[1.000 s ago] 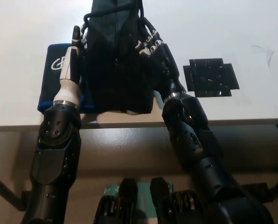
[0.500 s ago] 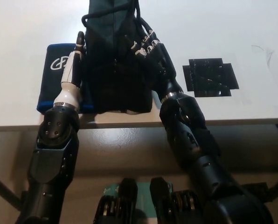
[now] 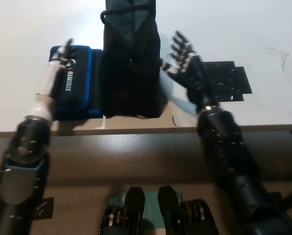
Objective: Use both hands to pick up the lunch bag on the right hand side and smoothly move it near the note book on the left hand side
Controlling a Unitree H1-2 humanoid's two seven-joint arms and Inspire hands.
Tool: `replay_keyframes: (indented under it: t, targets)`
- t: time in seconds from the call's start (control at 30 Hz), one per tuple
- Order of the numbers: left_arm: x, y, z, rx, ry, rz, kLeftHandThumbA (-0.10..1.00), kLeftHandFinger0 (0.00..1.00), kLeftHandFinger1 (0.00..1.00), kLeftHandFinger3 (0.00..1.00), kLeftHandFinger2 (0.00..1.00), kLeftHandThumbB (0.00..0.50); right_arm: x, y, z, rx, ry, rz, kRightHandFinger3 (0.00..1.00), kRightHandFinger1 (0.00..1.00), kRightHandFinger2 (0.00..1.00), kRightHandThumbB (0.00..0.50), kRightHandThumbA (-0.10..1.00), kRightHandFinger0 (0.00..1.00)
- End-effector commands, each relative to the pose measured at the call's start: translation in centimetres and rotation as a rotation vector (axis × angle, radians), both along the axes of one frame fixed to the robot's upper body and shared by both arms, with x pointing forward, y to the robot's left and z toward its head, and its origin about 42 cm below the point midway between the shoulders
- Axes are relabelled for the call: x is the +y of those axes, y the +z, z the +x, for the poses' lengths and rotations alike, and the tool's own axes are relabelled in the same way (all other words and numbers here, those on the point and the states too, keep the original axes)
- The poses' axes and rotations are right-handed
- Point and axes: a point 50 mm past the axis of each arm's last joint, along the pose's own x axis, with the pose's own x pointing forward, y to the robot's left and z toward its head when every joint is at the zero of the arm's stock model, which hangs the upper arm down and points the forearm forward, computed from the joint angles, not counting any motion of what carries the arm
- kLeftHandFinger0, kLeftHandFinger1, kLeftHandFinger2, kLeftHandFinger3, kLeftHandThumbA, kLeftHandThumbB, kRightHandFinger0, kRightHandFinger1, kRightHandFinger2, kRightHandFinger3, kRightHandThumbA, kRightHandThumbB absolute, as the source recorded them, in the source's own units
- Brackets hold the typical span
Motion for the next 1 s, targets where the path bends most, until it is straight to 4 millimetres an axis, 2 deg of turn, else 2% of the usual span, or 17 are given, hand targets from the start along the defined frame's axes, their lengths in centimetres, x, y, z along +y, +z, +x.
replay_keyframes:
  t: [0.0, 0.07, 0.17, 0.3, 0.37, 0.43, 0.47, 0.5, 0.6, 0.63, 0.67, 0.73, 0.77, 0.87, 0.93, 0.97]
  targets:
    - [5.6, 8.0, -2.9, -0.246, 0.029, 0.207, 1.00, 1.00, 1.00, 1.00, 1.00, 0.400, -4.9, 7.7, -1.7, -0.362, -0.150, -0.175, 1.00, 1.00, 1.00, 0.327, 1.00, 1.00]
    - [6.2, 8.3, -3.7, -0.256, 0.031, 0.211, 1.00, 1.00, 1.00, 1.00, 1.00, 0.420, -5.7, 7.9, -2.3, -0.369, -0.163, -0.192, 1.00, 1.00, 1.00, 0.312, 1.00, 1.00]
    - [7.9, 8.8, -5.9, -0.289, 0.053, 0.245, 1.00, 1.00, 1.00, 1.00, 1.00, 0.433, -7.6, 8.4, -4.2, -0.390, -0.157, -0.212, 1.00, 1.00, 1.00, 0.327, 1.00, 1.00]
    - [9.9, 8.6, -10.1, -0.367, 0.041, 0.256, 1.00, 1.00, 1.00, 1.00, 1.00, 0.367, -10.3, 8.5, -7.4, -0.455, -0.189, -0.224, 1.00, 1.00, 1.00, 0.322, 1.00, 1.00]
    - [10.4, 8.2, -12.0, -0.356, 0.030, 0.227, 1.00, 1.00, 1.00, 1.00, 1.00, 0.370, -11.4, 8.2, -8.7, -0.461, -0.199, -0.224, 1.00, 1.00, 1.00, 0.339, 1.00, 1.00]
    - [11.5, 6.2, -15.0, -0.340, 0.046, 0.203, 1.00, 1.00, 1.00, 1.00, 1.00, 0.365, -12.9, 6.9, -10.9, -0.445, -0.219, -0.231, 1.00, 1.00, 1.00, 0.356, 1.00, 1.00]
    - [11.8, 5.6, -15.8, -0.338, 0.050, 0.191, 1.00, 1.00, 1.00, 1.00, 1.00, 0.364, -13.2, 6.6, -11.4, -0.439, -0.224, -0.236, 1.00, 1.00, 1.00, 0.356, 1.00, 1.00]
    - [12.0, 4.6, -17.0, -0.326, 0.055, 0.164, 1.00, 1.00, 1.00, 1.00, 1.00, 0.405, -13.8, 5.8, -12.3, -0.432, -0.239, -0.243, 1.00, 1.00, 1.00, 0.321, 1.00, 1.00]
    - [12.6, 1.3, -20.4, -0.271, 0.102, 0.107, 1.00, 1.00, 1.00, 1.00, 1.00, 0.405, -15.5, 2.7, -14.4, -0.376, -0.269, -0.285, 1.00, 1.00, 1.00, 0.305, 1.00, 1.00]
    - [12.6, 0.8, -20.9, -0.264, 0.109, 0.101, 1.00, 1.00, 1.00, 1.00, 1.00, 0.404, -15.7, 2.2, -14.8, -0.365, -0.272, -0.289, 1.00, 1.00, 1.00, 0.297, 1.00, 1.00]
    - [12.7, -0.7, -22.2, -0.231, 0.132, 0.083, 1.00, 1.00, 1.00, 1.00, 1.00, 0.398, -16.3, 0.8, -15.8, -0.338, -0.277, -0.287, 1.00, 1.00, 1.00, 0.276, 1.00, 1.00]
    - [12.8, -2.7, -23.7, -0.184, 0.152, 0.043, 1.00, 1.00, 1.00, 1.00, 1.00, 0.386, -16.9, -1.5, -17.4, -0.324, -0.317, -0.240, 1.00, 1.00, 1.00, 0.233, 1.00, 1.00]
    - [12.8, -3.0, -24.0, -0.174, 0.154, 0.038, 1.00, 1.00, 1.00, 1.00, 1.00, 0.388, -16.9, -1.9, -17.7, -0.324, -0.328, -0.232, 1.00, 1.00, 1.00, 0.221, 1.00, 1.00]
    - [13.2, -6.0, -25.2, -0.125, 0.194, -0.017, 1.00, 1.00, 1.00, 1.00, 1.00, 0.346, -16.9, -4.8, -19.1, -0.293, -0.399, -0.152, 1.00, 1.00, 1.00, 0.146, 1.00, 1.00]
    - [13.2, -6.8, -25.6, -0.121, 0.204, -0.027, 1.00, 1.00, 1.00, 1.00, 1.00, 0.344, -17.0, -5.4, -19.3, -0.272, -0.411, -0.146, 1.00, 1.00, 1.00, 0.142, 1.00, 1.00]
    - [13.4, -7.9, -25.9, -0.109, 0.228, -0.026, 1.00, 1.00, 1.00, 1.00, 1.00, 0.303, -17.0, -6.3, -19.6, -0.239, -0.430, -0.140, 1.00, 1.00, 1.00, 0.112, 1.00, 1.00]
